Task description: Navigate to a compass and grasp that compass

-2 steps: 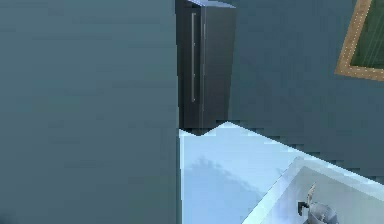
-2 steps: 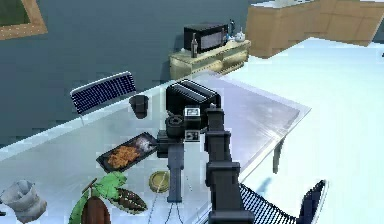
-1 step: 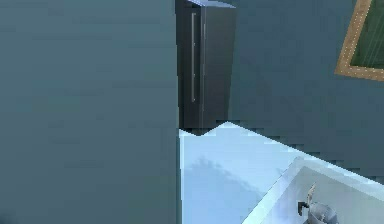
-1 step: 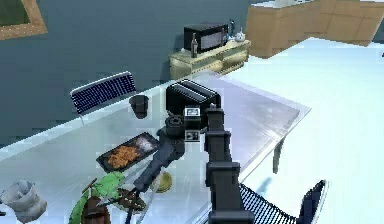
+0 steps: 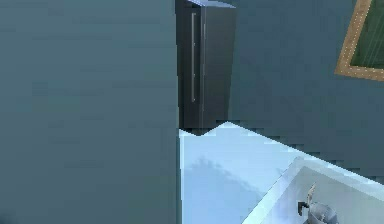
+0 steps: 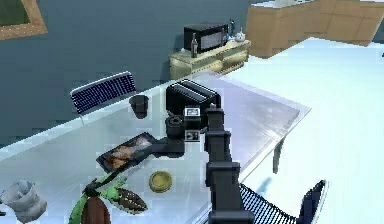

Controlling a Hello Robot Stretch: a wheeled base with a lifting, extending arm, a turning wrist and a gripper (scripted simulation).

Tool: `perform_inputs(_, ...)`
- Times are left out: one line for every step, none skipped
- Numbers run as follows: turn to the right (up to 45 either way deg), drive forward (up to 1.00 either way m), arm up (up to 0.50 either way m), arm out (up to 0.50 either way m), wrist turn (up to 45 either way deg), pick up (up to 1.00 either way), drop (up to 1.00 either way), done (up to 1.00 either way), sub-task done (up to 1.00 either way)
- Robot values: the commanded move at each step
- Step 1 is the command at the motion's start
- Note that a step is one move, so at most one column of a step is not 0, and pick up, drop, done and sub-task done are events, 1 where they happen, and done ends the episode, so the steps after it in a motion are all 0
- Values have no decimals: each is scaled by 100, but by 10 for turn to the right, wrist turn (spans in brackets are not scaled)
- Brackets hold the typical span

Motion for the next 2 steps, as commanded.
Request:
perform_inputs(0, 0, 0, 0, 450, 0, 0, 0, 0)
perform_inputs(0, 0, 0, 0, 150, 0, 0, 0, 0)
